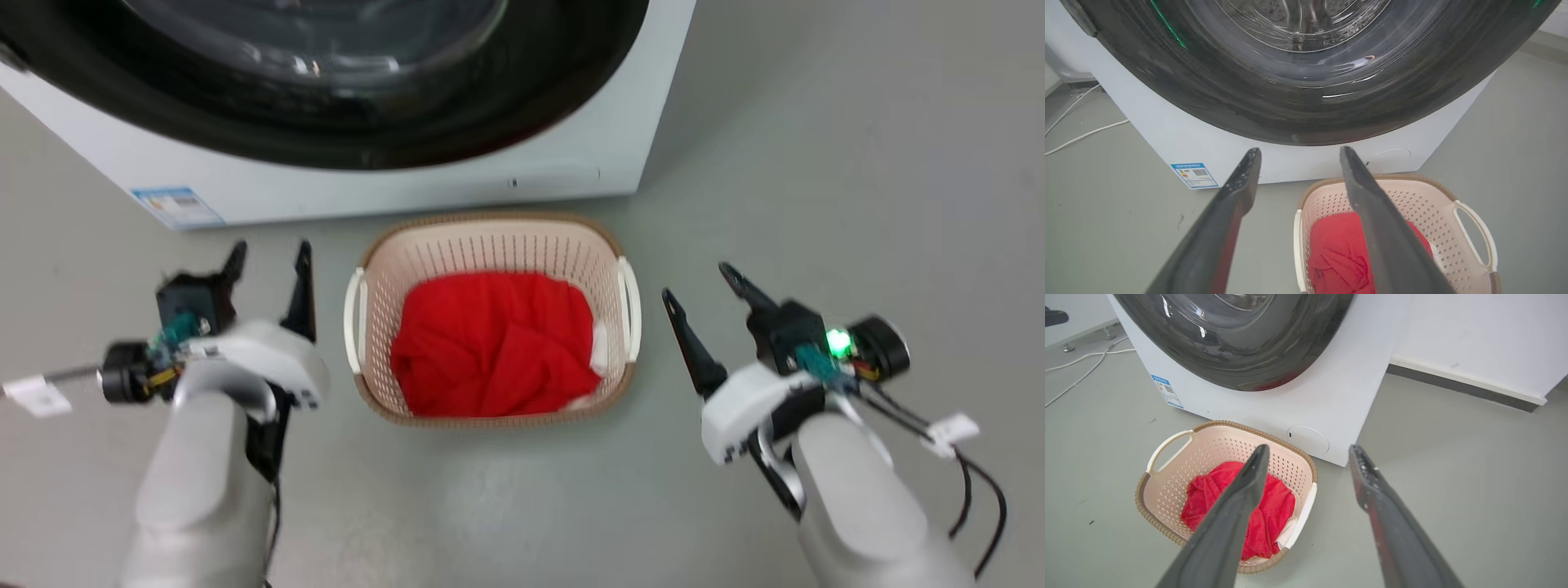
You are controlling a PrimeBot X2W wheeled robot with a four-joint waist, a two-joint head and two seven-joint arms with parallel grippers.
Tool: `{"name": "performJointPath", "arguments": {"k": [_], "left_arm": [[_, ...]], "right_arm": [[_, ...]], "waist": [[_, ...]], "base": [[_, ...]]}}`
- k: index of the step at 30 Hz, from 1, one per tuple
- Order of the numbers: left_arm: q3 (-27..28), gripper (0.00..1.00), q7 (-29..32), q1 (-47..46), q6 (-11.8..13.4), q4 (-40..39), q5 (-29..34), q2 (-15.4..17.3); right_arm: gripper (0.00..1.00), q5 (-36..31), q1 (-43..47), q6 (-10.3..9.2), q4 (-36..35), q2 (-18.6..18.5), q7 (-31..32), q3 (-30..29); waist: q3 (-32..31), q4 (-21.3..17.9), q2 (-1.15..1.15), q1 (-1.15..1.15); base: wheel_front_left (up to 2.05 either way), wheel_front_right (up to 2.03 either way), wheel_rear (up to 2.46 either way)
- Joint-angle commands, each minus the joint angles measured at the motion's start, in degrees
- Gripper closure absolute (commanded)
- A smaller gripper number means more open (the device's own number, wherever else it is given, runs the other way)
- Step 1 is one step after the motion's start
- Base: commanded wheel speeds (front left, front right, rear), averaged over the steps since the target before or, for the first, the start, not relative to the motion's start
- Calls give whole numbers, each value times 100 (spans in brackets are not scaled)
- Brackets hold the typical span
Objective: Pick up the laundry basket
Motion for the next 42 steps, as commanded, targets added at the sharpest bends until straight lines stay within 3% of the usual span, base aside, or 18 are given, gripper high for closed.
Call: {"name": "performJointPath", "arguments": {"k": [1,11,20,33,42], "left_arm": [[-25,0,-16,-338,-20,258,9,96],[-479,0,75,-1879,-56,1990,-94,534],[-1256,0,443,-2835,-53,2643,-397,791],[-1959,0,905,-3399,-54,3002,-973,887],[-2402,0,1111,-3670,-55,3045,-1312,863]], "right_arm": [[0,-50,-354,-4,275,-9,-13,68],[0,-1,-1980,-4,1888,-17,-14,533],[0,257,-3014,-4,2891,-10,-13,931],[0,1122,-3666,-4,3360,-8,110,1900],[0,1377,-4132,-4,3610,-8,274,2203]], "waist": [[516,-50,0,-1],[1613,-138,0,-1],[2390,-162,0,-1],[3096,-98,0,-1],[3508,-12,0,-1]], "base": [[0,0,0],[0,0,0],[0,0,0],[0,0,0],[0,0,0]]}}
